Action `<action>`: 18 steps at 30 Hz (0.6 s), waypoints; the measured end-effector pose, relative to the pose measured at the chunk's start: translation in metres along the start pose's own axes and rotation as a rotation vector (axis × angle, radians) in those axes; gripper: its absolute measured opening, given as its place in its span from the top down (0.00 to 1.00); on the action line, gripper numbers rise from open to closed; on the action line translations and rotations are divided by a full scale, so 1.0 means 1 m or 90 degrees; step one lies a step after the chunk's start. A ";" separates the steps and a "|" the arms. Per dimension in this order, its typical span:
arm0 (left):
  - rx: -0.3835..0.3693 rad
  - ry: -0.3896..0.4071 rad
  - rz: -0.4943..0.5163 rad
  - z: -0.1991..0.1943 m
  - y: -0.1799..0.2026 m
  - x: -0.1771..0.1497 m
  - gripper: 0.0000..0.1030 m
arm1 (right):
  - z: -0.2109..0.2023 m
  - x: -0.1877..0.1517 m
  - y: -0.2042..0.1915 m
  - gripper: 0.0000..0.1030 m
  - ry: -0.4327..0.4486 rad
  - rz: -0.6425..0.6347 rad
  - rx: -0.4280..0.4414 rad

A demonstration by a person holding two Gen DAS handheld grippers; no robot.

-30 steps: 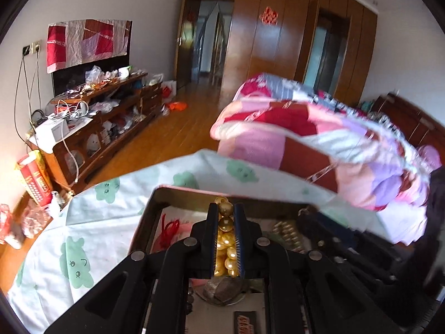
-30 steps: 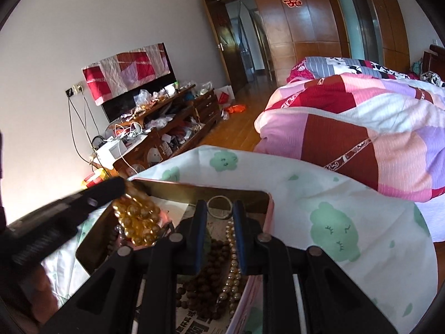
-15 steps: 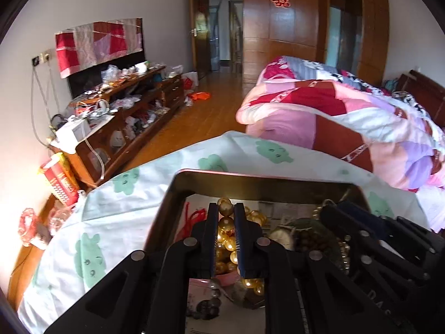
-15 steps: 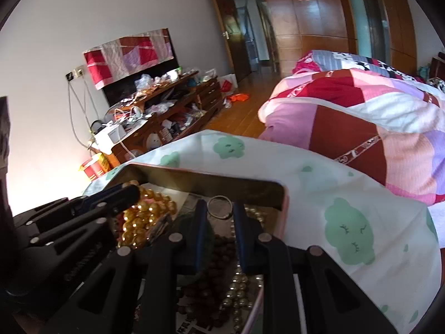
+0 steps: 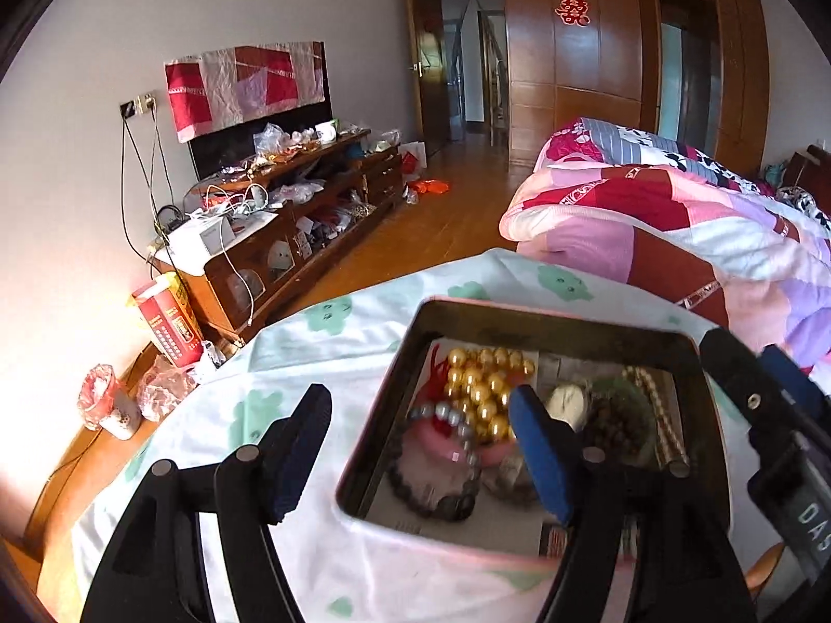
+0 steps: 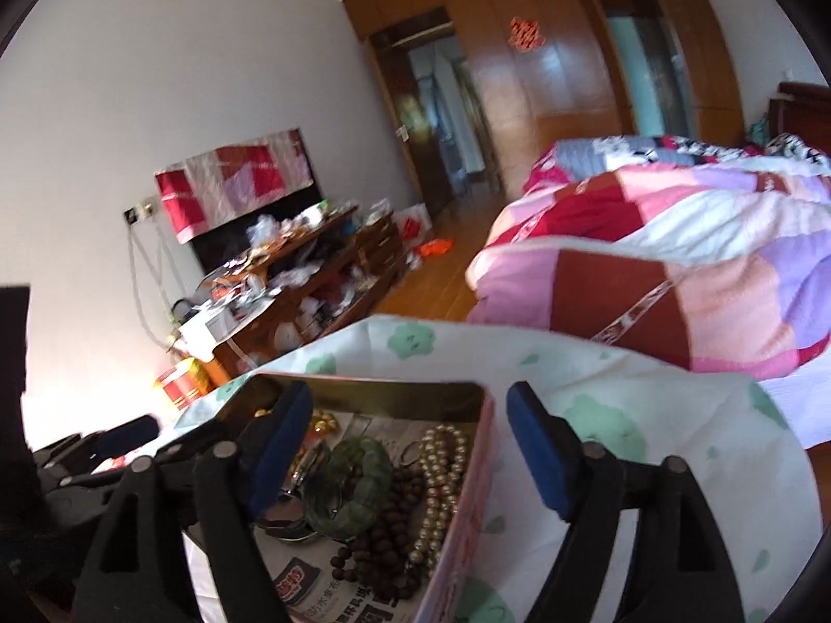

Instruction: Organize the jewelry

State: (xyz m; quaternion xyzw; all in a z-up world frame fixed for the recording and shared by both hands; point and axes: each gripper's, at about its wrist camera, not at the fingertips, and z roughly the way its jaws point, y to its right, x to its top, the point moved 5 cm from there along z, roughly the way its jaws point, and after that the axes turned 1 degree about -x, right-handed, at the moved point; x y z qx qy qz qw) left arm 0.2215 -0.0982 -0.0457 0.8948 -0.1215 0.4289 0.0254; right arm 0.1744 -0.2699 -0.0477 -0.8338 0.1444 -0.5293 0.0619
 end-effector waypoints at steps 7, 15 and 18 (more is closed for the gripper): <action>0.019 0.043 -0.013 -0.038 -0.010 -0.027 0.31 | -0.047 -0.007 -0.013 0.08 0.056 -0.010 -0.060; 0.018 0.086 -0.045 -0.078 -0.023 -0.051 0.31 | -0.113 -0.015 -0.029 0.00 0.153 -0.040 -0.099; 0.025 0.112 -0.058 -0.091 -0.028 -0.057 0.31 | -0.129 -0.017 -0.035 0.00 0.189 -0.055 -0.109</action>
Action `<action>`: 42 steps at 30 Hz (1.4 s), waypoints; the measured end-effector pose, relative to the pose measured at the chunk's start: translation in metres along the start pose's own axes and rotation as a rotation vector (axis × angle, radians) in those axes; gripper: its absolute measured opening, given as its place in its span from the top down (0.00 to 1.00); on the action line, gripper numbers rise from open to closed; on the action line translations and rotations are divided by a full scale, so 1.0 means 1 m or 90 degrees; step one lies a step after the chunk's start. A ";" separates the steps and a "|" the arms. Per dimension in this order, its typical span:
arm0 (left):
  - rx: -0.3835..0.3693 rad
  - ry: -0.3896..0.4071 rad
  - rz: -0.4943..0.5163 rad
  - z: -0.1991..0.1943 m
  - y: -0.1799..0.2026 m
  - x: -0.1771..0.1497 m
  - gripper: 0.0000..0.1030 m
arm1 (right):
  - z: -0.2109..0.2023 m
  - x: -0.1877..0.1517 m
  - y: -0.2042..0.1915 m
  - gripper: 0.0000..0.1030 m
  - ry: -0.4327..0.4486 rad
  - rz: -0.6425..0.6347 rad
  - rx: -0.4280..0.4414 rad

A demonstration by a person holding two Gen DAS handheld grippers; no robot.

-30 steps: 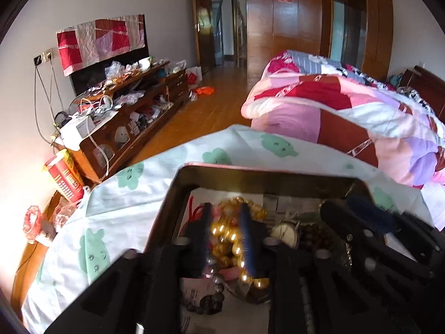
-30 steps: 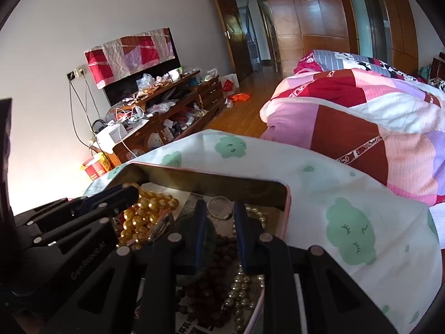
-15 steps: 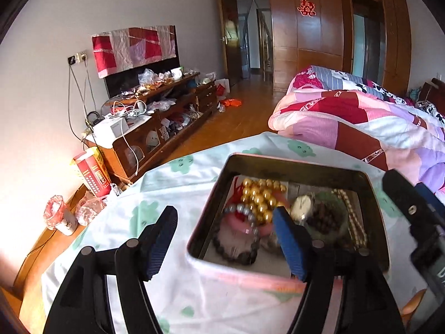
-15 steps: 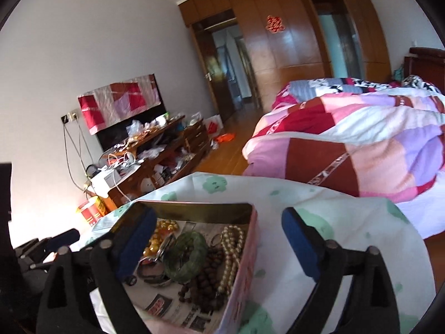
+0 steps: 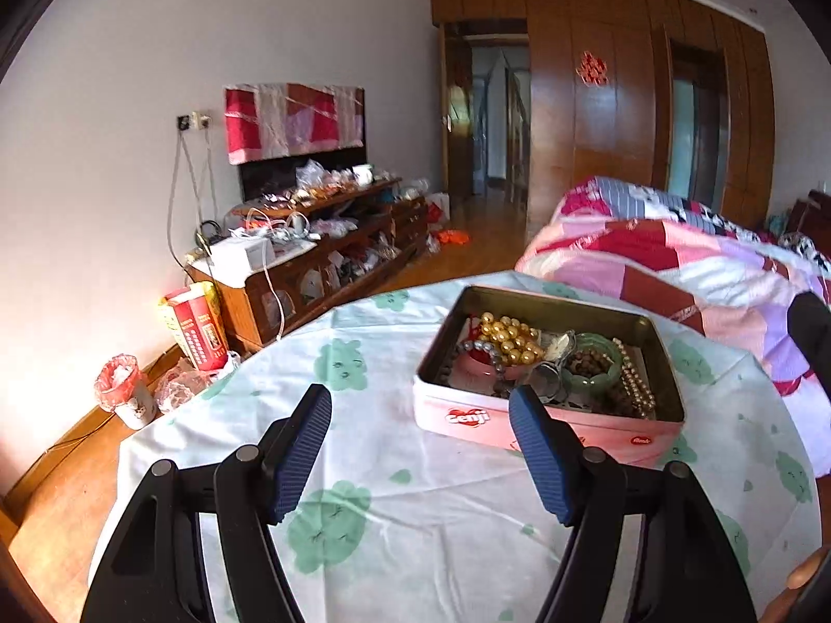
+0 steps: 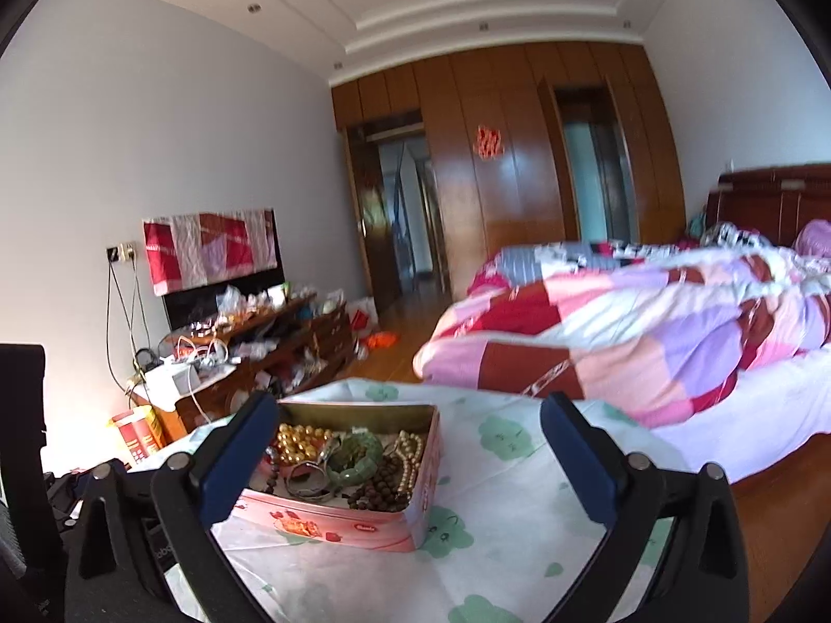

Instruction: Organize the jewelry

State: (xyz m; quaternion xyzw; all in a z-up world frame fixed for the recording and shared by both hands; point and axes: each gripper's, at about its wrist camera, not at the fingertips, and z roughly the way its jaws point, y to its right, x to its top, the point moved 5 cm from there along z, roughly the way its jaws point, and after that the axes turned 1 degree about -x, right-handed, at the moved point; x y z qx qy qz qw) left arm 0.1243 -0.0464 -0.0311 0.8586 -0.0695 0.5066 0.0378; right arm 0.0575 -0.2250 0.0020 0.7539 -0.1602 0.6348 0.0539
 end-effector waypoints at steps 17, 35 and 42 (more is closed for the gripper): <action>0.012 0.078 -0.004 -0.053 -0.007 0.000 0.31 | -0.034 -0.005 0.002 0.00 0.026 -0.013 0.004; 0.016 0.082 -0.002 -0.060 -0.007 -0.003 0.29 | -0.042 0.001 0.006 0.00 0.031 0.000 0.000; 0.018 0.085 0.000 -0.062 -0.006 -0.003 0.29 | -0.042 0.001 0.007 0.00 0.030 0.002 -0.001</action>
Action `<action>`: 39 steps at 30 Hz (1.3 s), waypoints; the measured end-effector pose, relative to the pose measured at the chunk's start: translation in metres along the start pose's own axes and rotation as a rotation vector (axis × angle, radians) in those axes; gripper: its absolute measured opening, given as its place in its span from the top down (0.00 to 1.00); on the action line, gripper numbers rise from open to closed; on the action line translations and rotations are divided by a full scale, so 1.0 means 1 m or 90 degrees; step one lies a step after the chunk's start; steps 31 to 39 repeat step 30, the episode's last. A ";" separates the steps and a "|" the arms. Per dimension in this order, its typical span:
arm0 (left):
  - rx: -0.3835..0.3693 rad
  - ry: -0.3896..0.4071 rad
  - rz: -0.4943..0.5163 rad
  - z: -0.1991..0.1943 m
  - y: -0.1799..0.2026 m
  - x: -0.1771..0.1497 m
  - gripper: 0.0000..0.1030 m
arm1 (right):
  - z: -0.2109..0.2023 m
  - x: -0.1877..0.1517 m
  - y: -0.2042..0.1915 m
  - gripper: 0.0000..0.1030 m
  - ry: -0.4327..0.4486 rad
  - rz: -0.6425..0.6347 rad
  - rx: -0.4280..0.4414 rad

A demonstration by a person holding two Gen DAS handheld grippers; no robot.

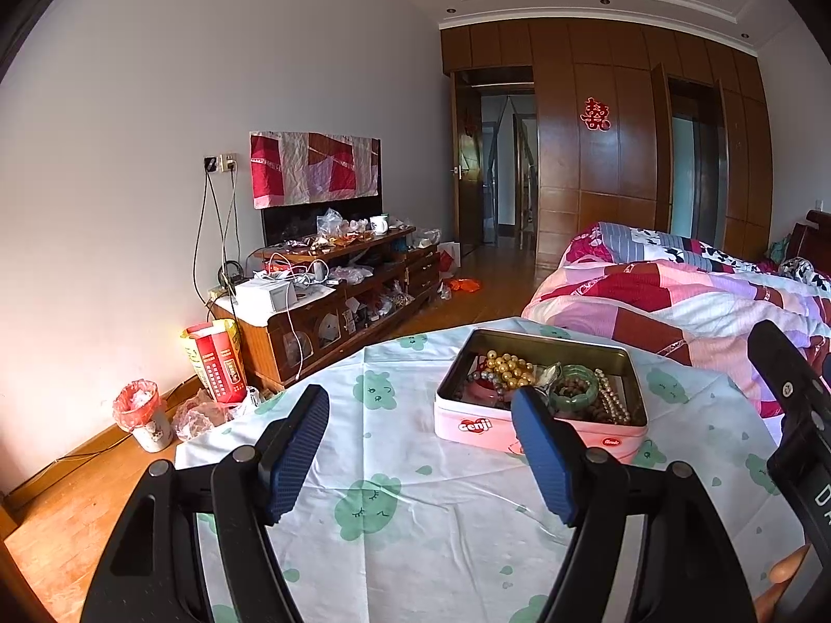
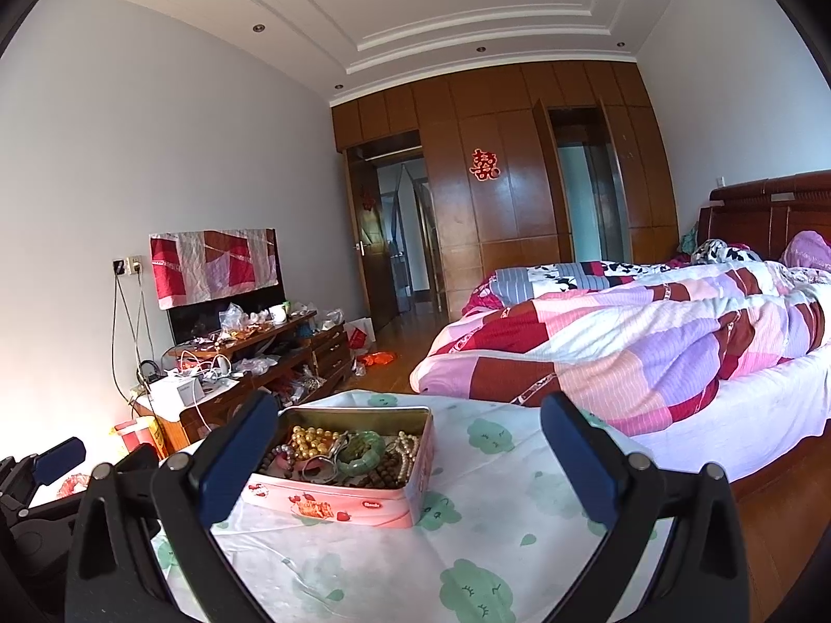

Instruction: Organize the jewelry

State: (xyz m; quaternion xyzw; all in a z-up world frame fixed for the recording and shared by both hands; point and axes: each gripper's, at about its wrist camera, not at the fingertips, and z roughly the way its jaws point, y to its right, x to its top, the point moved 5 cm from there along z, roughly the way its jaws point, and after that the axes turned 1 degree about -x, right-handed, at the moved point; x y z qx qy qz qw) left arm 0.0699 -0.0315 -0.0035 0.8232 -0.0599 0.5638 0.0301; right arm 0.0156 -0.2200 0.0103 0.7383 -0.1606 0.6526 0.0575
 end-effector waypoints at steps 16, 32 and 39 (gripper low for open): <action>0.025 0.012 0.013 -0.001 0.003 0.006 0.28 | 0.000 0.006 -0.001 0.00 0.008 -0.009 -0.015; 0.023 0.003 0.004 0.003 0.000 0.005 0.28 | 0.008 0.000 0.003 0.00 -0.023 0.004 -0.040; 0.023 0.003 0.004 0.003 0.000 0.005 0.28 | 0.008 0.000 0.003 0.00 -0.023 0.004 -0.040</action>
